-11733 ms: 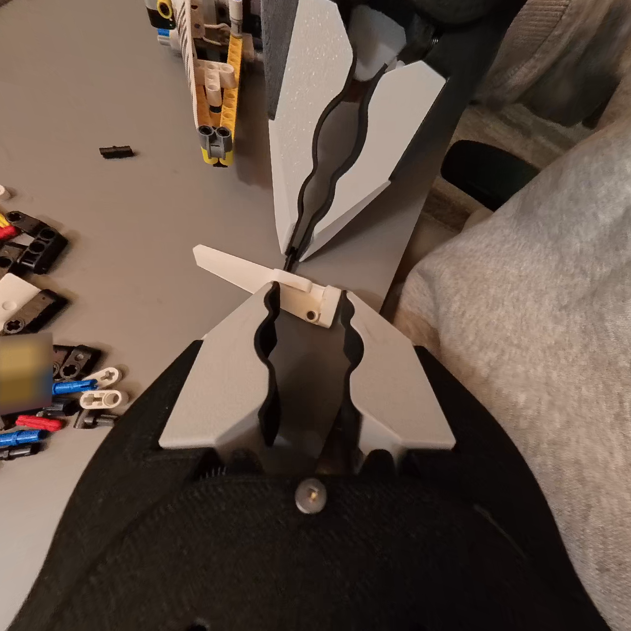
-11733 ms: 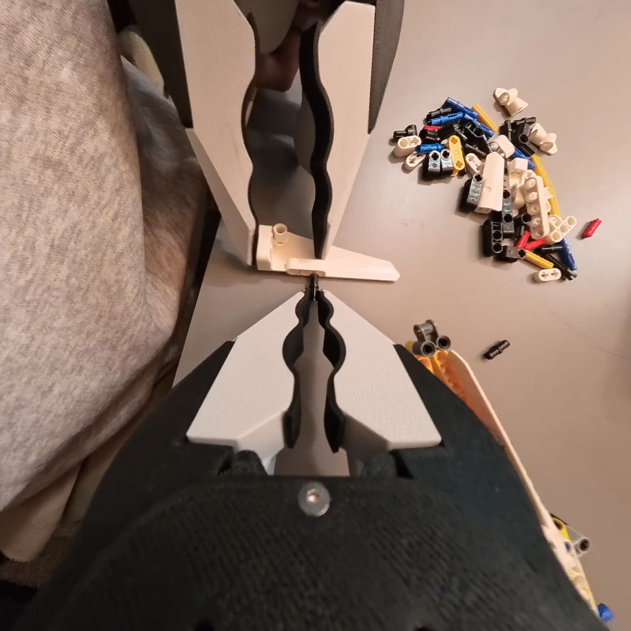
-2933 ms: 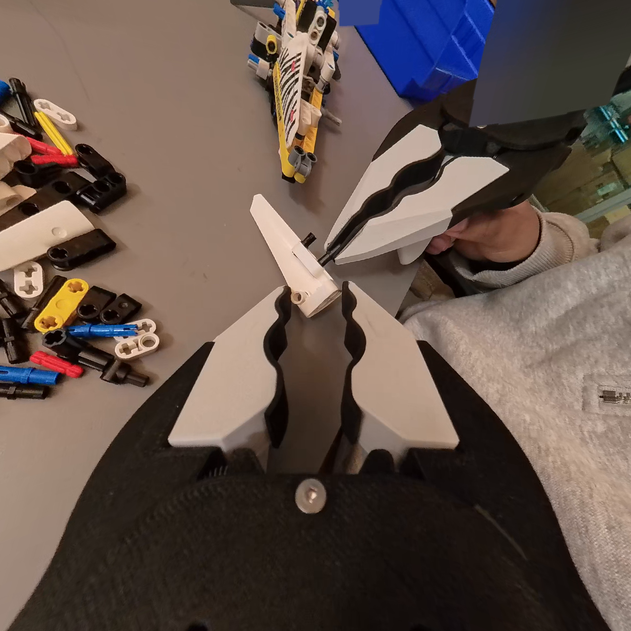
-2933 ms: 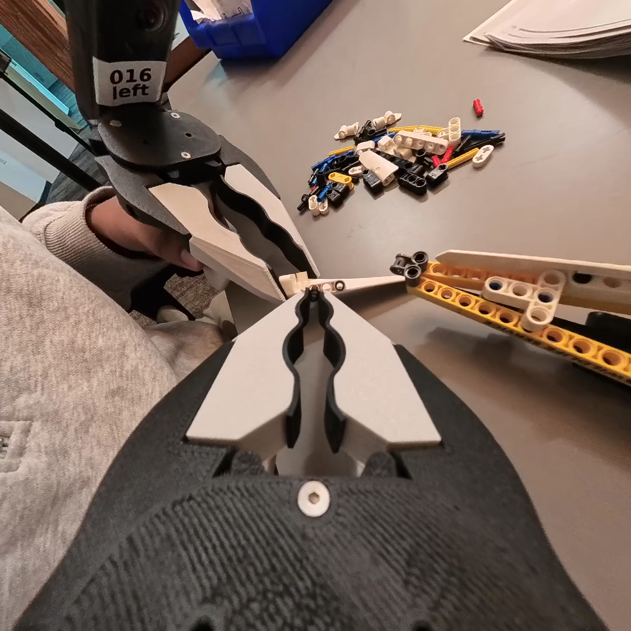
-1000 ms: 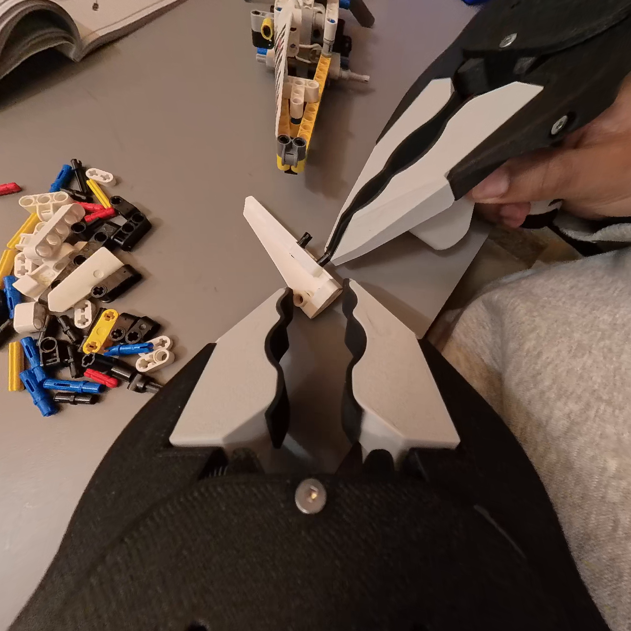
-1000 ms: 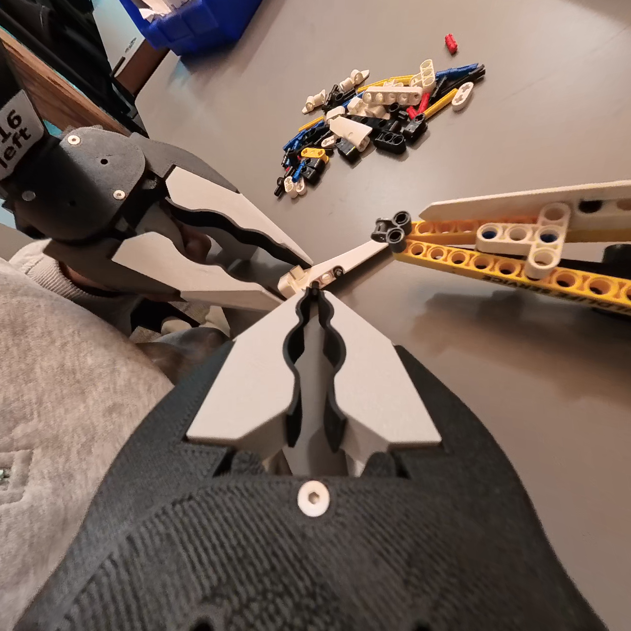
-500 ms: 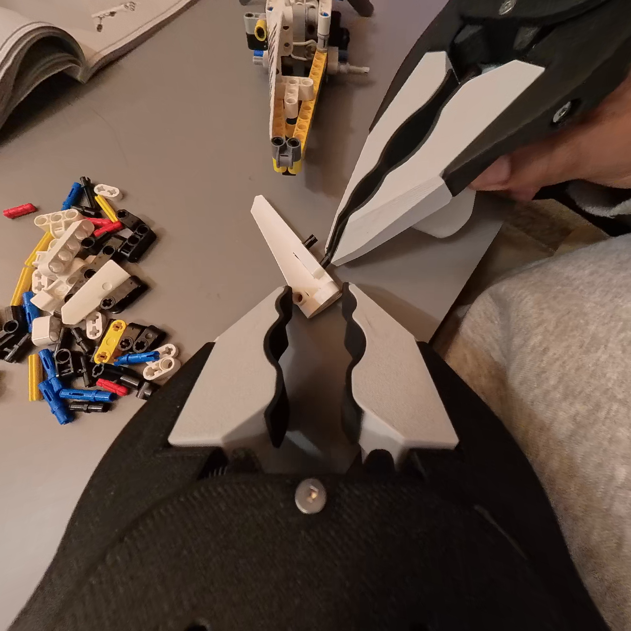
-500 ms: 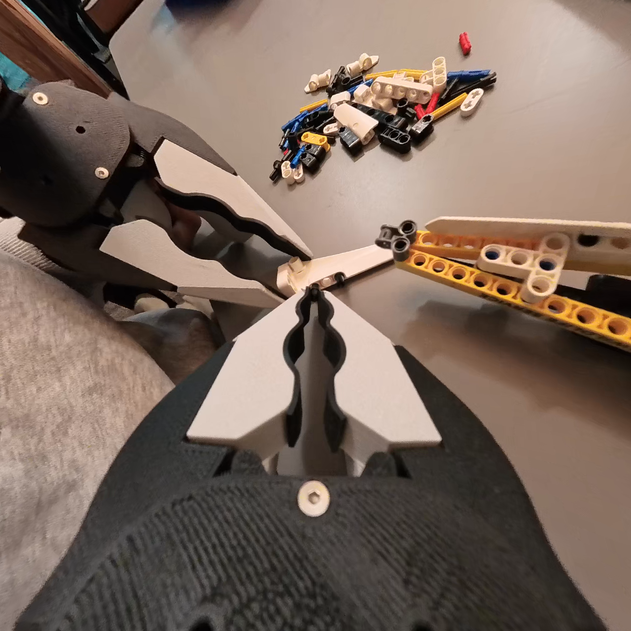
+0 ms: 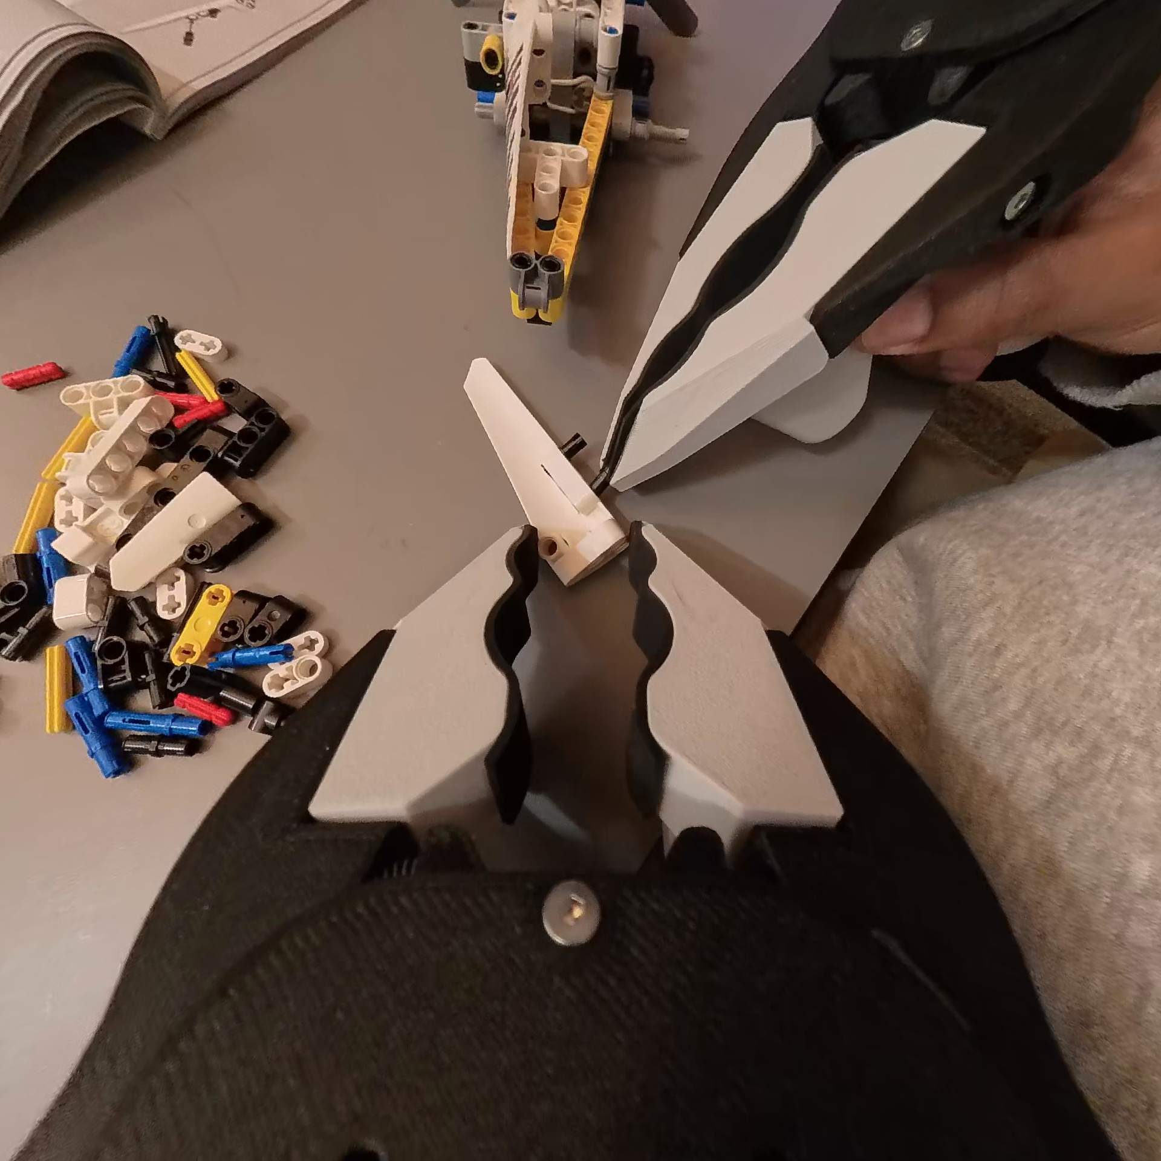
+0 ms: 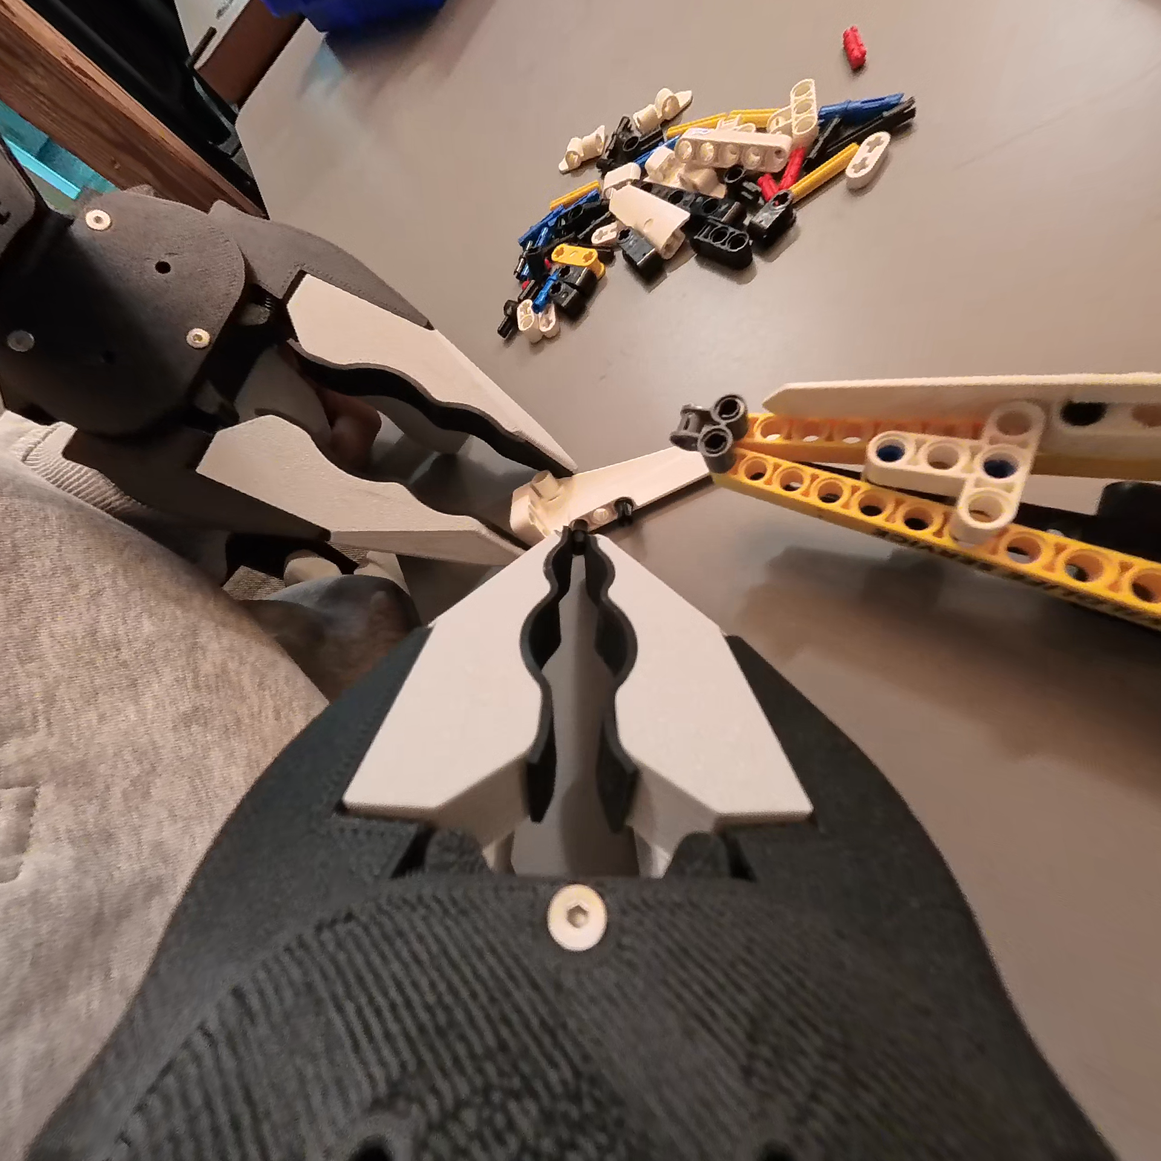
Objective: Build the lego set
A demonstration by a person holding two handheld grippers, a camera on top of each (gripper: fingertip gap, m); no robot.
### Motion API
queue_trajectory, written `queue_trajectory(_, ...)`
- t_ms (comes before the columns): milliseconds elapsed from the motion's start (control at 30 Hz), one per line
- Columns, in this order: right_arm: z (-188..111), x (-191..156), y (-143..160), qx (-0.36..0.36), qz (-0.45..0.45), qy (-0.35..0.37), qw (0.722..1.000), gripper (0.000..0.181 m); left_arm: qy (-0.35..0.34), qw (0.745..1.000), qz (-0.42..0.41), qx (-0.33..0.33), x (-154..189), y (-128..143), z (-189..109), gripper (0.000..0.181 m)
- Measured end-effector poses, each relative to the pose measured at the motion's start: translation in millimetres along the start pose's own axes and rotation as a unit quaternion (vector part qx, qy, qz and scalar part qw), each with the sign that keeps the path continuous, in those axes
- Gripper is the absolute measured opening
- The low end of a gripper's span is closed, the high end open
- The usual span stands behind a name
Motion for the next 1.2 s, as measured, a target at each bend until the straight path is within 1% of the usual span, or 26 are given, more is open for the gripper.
queue_trajectory(133,0,-1,0,-0.002,-0.016,0.005,1.0,0.002,0.002,1.0,-0.003,-0.001,0,0,0,0.028)
queue_trajectory(200,0,-2,-1,-0.008,-0.038,0.008,0.999,0.003,0.003,1.0,-0.005,-0.002,-1,0,0,0.028)
queue_trajectory(333,0,-3,-3,-0.029,-0.115,0.012,0.993,0.002,0.003,1.0,-0.005,-0.002,-1,0,0,0.029)
queue_trajectory(533,0,-5,-3,-0.037,-0.224,0.021,0.974,0.003,0.002,1.0,-0.005,-0.002,0,0,0,0.028)
queue_trajectory(633,0,-11,0,-0.036,-0.296,0.052,0.953,0.003,0.004,1.0,-0.01,-0.003,-1,0,0,0.028)
queue_trajectory(733,1,-15,3,-0.031,-0.38,0.08,0.921,0.003,0.007,1.0,-0.013,-0.004,-2,0,0,0.028)
queue_trajectory(900,1,-17,8,-0.015,-0.479,0.097,0.872,0.003,0.012,1.0,-0.022,-0.005,-3,-1,0,0.028)
queue_trajectory(967,1,-17,10,-0.009,-0.508,0.099,0.855,0.003,0.015,1.0,-0.024,-0.006,-3,-1,0,0.028)
queue_trajectory(1100,-1,-15,10,0.005,-0.529,0.098,0.843,0.003,0.042,0.998,-0.054,-0.004,-8,-2,-1,0.029)
queue_trajectory(1200,-1,-15,12,0.019,-0.563,0.106,0.82,0.002,0.055,0.996,-0.071,-0.002,-10,-2,-2,0.029)
Point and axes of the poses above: each gripper's, where its closed fingertips meet, z out along the fingers, y out of its underside, x = y × z across the jaws, the point moved 9 cm from there along -z, back along the fingers, and after that the axes turned 6 degrees about -z, right-handed, at the moved point
